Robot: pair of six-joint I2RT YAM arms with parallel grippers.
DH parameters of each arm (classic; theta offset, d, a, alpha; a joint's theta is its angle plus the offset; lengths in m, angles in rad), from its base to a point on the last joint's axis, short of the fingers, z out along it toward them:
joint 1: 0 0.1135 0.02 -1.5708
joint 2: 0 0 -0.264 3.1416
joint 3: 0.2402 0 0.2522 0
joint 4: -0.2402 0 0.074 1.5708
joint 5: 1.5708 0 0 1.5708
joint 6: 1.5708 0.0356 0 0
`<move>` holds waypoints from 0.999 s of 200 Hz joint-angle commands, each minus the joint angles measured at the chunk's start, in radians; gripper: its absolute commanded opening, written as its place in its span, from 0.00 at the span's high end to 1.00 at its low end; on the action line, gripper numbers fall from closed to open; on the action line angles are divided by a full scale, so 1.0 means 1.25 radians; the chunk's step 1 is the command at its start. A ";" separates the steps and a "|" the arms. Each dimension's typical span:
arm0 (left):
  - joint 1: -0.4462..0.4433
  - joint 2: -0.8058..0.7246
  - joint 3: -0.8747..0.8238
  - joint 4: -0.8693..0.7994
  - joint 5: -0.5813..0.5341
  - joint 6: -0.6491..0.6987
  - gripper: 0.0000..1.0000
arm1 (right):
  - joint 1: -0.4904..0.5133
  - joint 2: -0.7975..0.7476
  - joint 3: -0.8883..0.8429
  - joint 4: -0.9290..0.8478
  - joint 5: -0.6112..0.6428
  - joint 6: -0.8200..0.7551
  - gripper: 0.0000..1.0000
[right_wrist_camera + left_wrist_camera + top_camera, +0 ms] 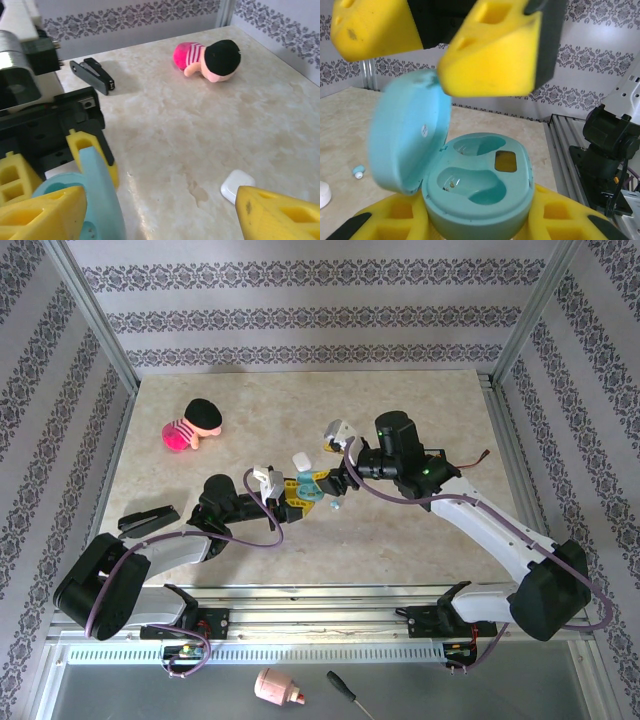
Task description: Insert the wireless bluetooth earbuds into the charging case
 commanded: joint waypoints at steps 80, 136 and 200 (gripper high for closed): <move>0.017 -0.016 -0.019 0.028 0.000 0.033 0.68 | -0.060 -0.141 -0.058 0.127 0.039 0.237 0.02; 0.025 -0.028 -0.026 0.028 0.005 0.029 0.68 | -0.233 -0.117 -0.134 0.089 0.118 0.455 0.05; 0.026 -0.033 -0.025 0.013 0.013 0.037 0.68 | -0.265 0.182 -0.029 -0.083 0.211 0.496 0.17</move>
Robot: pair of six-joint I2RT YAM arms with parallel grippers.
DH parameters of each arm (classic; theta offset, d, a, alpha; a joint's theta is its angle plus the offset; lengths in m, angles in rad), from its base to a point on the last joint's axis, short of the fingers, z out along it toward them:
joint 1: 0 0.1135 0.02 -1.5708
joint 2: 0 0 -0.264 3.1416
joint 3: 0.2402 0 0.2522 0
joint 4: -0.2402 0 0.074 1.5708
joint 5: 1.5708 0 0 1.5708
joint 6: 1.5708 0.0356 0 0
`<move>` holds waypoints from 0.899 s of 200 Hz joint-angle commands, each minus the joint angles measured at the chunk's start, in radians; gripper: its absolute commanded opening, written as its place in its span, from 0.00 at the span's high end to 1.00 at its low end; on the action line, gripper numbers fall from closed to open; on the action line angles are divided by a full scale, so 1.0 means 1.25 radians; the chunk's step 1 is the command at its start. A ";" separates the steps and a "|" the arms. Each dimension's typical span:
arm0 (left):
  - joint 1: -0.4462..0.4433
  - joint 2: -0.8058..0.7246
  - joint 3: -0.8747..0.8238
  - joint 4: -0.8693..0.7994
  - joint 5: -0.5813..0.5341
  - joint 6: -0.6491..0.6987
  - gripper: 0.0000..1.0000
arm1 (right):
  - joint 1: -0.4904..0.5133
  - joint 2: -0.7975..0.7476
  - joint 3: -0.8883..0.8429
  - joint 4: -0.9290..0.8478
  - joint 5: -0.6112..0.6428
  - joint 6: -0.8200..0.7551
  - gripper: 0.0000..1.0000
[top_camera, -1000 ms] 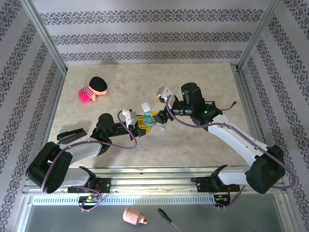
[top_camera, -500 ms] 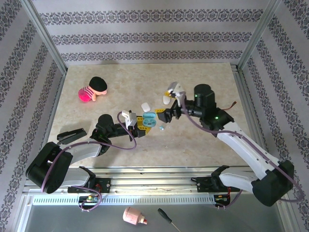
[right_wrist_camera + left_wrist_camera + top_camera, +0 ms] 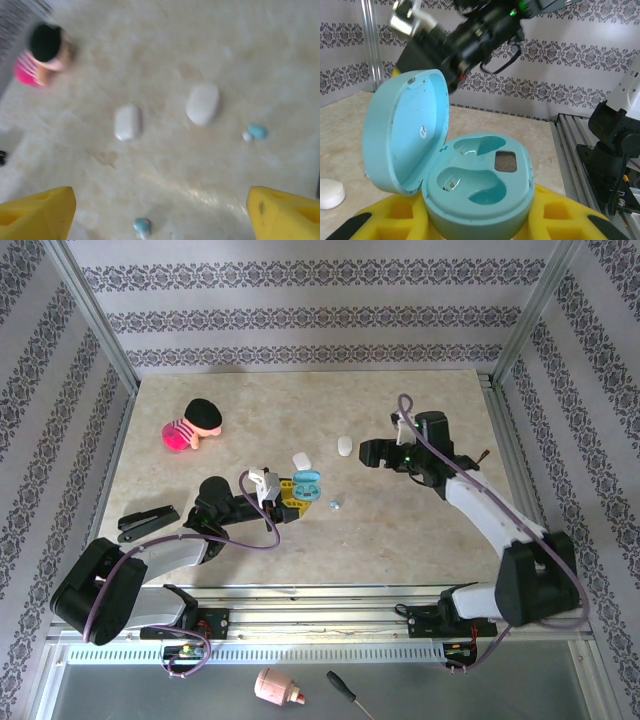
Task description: Insert the wireless bluetooth earbuds into the charging case
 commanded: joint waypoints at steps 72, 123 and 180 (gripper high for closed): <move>0.009 -0.021 -0.003 -0.007 0.019 0.013 0.68 | -0.010 0.401 0.221 -0.032 0.137 0.174 0.44; 0.009 -0.035 0.000 -0.027 0.017 0.019 0.68 | -0.013 0.491 0.303 -0.051 0.168 0.183 0.54; 0.010 -0.034 -0.003 -0.031 0.015 0.022 0.68 | -0.016 0.550 0.366 -0.083 0.151 0.152 0.61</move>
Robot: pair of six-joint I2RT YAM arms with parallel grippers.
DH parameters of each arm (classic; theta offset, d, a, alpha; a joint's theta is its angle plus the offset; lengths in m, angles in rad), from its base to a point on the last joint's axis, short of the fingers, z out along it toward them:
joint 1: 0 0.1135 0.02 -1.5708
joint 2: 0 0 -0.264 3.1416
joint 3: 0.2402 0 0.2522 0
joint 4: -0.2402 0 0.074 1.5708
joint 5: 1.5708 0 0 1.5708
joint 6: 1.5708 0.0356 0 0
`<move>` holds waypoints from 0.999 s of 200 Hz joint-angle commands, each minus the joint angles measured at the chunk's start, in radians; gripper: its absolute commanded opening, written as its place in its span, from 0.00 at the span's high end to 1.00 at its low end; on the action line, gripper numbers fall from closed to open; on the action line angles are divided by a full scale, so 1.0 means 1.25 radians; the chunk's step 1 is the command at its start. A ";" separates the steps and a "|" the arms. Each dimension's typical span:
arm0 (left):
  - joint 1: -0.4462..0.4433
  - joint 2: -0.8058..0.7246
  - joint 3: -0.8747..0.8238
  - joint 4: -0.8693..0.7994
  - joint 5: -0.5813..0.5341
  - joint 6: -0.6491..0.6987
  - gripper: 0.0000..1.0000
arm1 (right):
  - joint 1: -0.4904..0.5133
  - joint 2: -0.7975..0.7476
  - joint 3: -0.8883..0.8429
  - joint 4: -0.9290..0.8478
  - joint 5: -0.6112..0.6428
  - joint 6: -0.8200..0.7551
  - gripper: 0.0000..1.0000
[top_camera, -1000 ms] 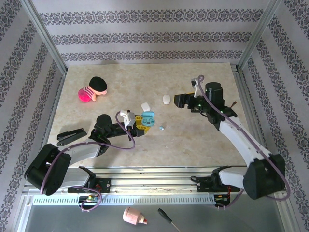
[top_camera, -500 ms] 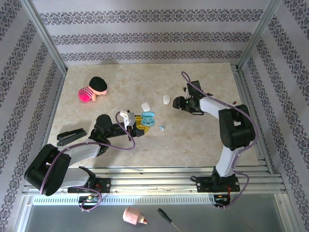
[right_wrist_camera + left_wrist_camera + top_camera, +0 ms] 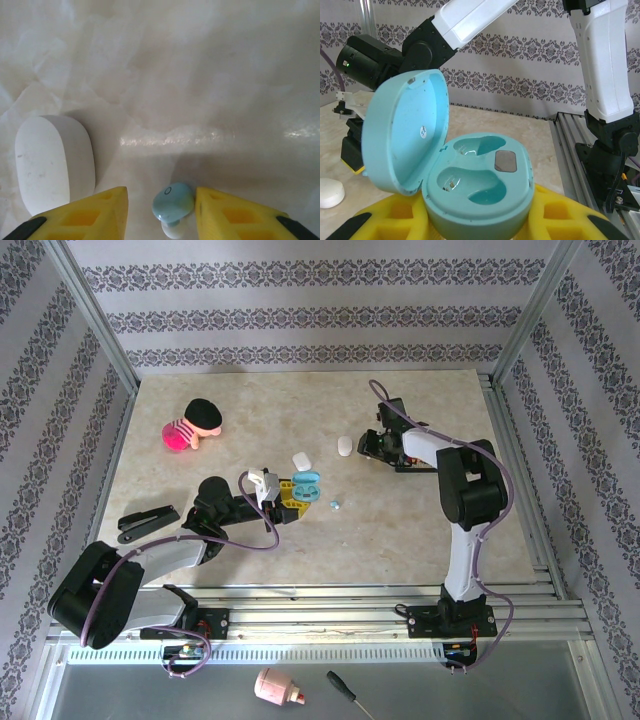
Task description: Insert the wireless bluetooth earbuds into the charging case
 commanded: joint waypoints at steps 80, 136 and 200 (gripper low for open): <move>0.010 -0.016 -0.006 -0.003 0.010 0.017 0.68 | 0.003 0.045 0.076 -0.128 0.058 -0.100 0.81; 0.020 -0.044 -0.021 -0.047 -0.012 0.041 0.67 | 0.018 -0.010 0.031 -0.124 0.027 -0.124 0.86; 0.030 -0.076 -0.020 -0.068 -0.008 0.038 0.68 | 0.081 -0.195 -0.201 -0.116 0.007 -0.120 0.85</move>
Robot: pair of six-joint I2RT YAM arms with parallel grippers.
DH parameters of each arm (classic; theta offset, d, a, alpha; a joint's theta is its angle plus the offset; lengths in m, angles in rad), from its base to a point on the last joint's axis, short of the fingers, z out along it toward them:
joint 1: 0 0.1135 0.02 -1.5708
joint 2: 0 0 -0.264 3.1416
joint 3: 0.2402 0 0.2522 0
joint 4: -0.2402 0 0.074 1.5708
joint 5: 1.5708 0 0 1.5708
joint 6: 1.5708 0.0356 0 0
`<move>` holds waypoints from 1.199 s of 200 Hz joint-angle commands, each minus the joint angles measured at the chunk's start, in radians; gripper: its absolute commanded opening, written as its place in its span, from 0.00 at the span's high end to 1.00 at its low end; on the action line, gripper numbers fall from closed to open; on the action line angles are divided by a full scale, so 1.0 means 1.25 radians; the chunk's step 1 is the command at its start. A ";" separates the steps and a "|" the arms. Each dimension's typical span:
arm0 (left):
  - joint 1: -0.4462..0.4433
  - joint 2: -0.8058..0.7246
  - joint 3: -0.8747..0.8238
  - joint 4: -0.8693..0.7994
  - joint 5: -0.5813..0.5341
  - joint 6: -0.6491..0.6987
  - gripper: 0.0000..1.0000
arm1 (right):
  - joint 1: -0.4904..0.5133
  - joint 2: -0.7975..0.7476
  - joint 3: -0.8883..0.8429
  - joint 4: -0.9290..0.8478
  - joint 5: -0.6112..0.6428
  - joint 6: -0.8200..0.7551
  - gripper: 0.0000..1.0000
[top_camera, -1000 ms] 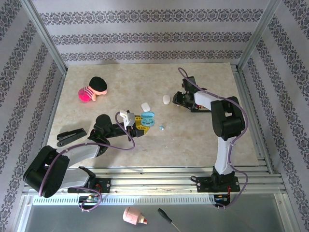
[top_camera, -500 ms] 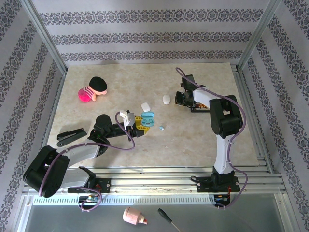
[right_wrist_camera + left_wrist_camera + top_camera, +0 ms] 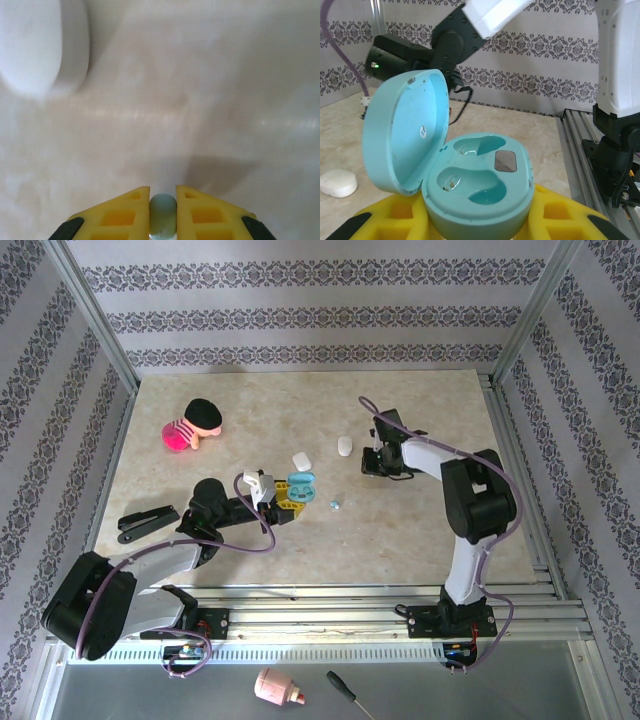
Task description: Insert the wireless bluetooth earbuds into the charging case
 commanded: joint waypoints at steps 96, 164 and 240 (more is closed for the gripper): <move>0.015 -0.029 -0.009 -0.017 -0.008 0.021 0.68 | 0.078 -0.110 -0.164 -0.068 0.052 -0.014 0.82; 0.040 -0.045 -0.052 0.013 -0.048 0.019 0.68 | 0.137 -0.156 -0.097 -0.191 0.256 -0.062 0.62; 0.122 -0.002 -0.117 0.157 -0.080 -0.032 0.68 | 0.263 -0.104 0.012 -0.348 0.475 -0.034 0.61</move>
